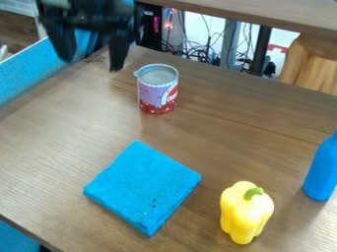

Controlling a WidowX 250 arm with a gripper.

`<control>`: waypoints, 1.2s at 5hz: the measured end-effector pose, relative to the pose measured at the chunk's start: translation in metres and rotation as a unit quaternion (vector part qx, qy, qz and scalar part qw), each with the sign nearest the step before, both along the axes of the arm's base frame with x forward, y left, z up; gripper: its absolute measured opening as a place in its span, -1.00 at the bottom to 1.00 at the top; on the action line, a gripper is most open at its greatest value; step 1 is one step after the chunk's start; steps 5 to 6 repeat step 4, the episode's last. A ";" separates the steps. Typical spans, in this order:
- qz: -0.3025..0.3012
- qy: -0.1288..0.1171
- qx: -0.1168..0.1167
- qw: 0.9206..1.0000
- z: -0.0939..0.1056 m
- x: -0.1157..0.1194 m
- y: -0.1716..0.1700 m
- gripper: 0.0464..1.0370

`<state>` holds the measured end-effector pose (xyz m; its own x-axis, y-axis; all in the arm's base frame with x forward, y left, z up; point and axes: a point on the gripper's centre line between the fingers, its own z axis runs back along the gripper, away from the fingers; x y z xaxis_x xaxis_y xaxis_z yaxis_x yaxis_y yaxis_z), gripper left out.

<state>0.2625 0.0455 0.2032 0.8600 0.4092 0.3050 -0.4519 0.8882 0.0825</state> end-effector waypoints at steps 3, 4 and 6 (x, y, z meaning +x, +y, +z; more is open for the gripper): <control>0.001 -0.006 0.004 1.000 0.004 0.000 -0.001 0.93; 0.001 -0.006 0.004 1.000 0.004 0.000 -0.001 0.93; 0.001 -0.006 0.004 1.000 0.004 0.000 -0.001 0.93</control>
